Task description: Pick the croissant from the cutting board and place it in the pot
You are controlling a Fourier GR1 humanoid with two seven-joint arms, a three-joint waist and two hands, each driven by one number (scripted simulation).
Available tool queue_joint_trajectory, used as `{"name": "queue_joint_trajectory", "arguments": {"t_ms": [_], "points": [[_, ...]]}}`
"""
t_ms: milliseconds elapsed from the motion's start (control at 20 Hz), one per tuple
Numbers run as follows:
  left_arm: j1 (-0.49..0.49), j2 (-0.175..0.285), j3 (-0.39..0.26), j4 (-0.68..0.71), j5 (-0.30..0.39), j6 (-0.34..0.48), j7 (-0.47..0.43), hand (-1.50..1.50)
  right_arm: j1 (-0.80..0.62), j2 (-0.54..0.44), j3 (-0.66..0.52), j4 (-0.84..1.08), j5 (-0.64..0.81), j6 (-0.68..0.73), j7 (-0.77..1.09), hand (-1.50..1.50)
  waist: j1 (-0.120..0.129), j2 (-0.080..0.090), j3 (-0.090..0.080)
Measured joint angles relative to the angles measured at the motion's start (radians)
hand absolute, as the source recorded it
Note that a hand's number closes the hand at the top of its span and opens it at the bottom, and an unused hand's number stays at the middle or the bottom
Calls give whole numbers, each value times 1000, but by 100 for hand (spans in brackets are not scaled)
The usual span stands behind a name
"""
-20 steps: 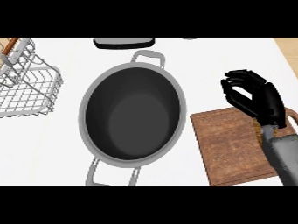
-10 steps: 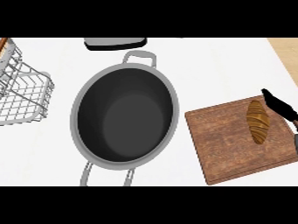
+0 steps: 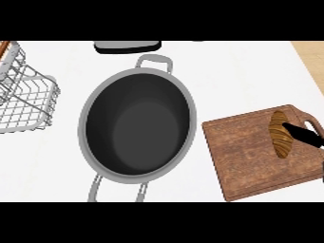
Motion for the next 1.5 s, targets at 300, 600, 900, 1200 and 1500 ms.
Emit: {"name": "queue_joint_trajectory", "arguments": {"t_ms": [300, 600, 900, 1200, 1500], "points": [[-22, 2, -15, -15, -16, -3, 54, 0, -22, -62, 78, -10, 40, 196, 256, -150, 19, -1, -6], [-48, -7, -27, -14, -21, -10, 106, 0, -88, -75, 155, -91, 17, 431, 521, -150, 30, -5, -4], [-60, -17, -34, -15, -27, -10, 158, 0, -147, -88, 193, -184, 15, 569, 734, -150, 26, -11, 1], [-67, -31, -35, -10, -36, -11, 172, 0, -150, -83, 197, -242, 18, 614, 797, -150, 25, -11, 4], [-79, -42, -37, -13, -47, -12, 195, 0, -122, -81, 188, -239, 23, 629, 804, -150, 32, -8, 6]]}}
